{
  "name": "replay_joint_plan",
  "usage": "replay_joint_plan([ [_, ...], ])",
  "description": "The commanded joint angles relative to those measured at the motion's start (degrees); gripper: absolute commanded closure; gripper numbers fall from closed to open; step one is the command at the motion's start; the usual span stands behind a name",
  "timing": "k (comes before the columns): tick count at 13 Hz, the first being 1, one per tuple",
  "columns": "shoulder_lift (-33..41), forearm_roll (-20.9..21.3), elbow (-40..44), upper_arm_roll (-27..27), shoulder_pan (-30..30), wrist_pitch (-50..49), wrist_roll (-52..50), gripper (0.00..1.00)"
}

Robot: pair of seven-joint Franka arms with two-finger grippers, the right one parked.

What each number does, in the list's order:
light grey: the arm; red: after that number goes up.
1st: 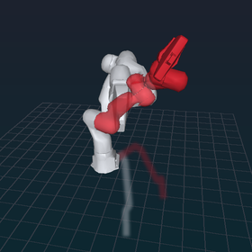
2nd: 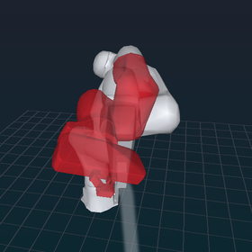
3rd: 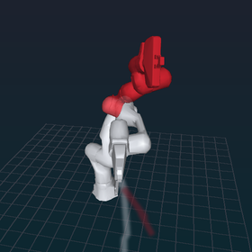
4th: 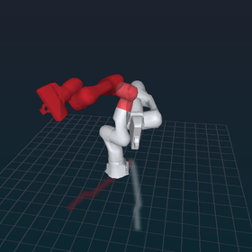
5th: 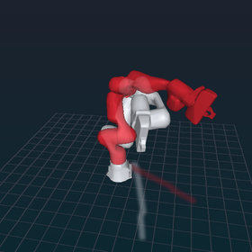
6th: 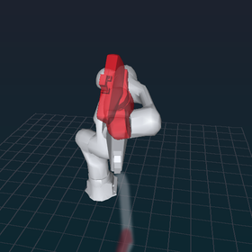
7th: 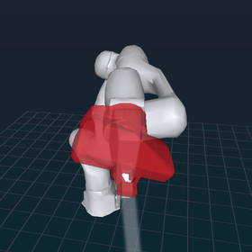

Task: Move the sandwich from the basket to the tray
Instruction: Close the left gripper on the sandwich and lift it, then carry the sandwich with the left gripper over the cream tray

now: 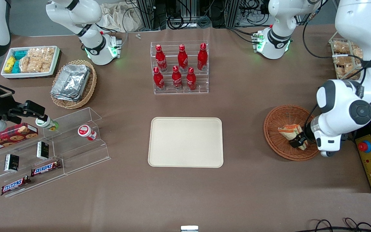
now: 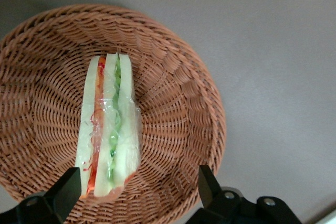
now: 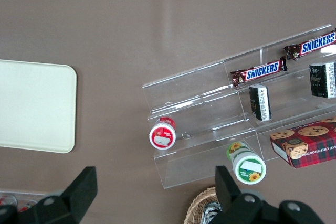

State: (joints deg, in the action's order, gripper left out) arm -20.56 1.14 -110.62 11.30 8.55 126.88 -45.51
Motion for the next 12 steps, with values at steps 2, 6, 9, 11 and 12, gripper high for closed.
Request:
replay_joint_plan([
  [2, -0.8, 3.7, -2.1, -0.2, 0.2, 2.6, -1.7, 0.01],
  [6, -1.4, 3.7, -6.3, -0.3, 0.5, 8.5, -1.9, 0.01],
  [9, -1.9, 3.7, -7.3, -0.2, 0.5, 10.5, -2.2, 0.53],
  [11, -1.8, 3.7, -7.0, -0.3, 0.5, 10.5, -2.3, 1.0],
  [12, -1.7, 3.7, -6.7, -0.3, 0.5, 10.4, -2.6, 1.0],
])
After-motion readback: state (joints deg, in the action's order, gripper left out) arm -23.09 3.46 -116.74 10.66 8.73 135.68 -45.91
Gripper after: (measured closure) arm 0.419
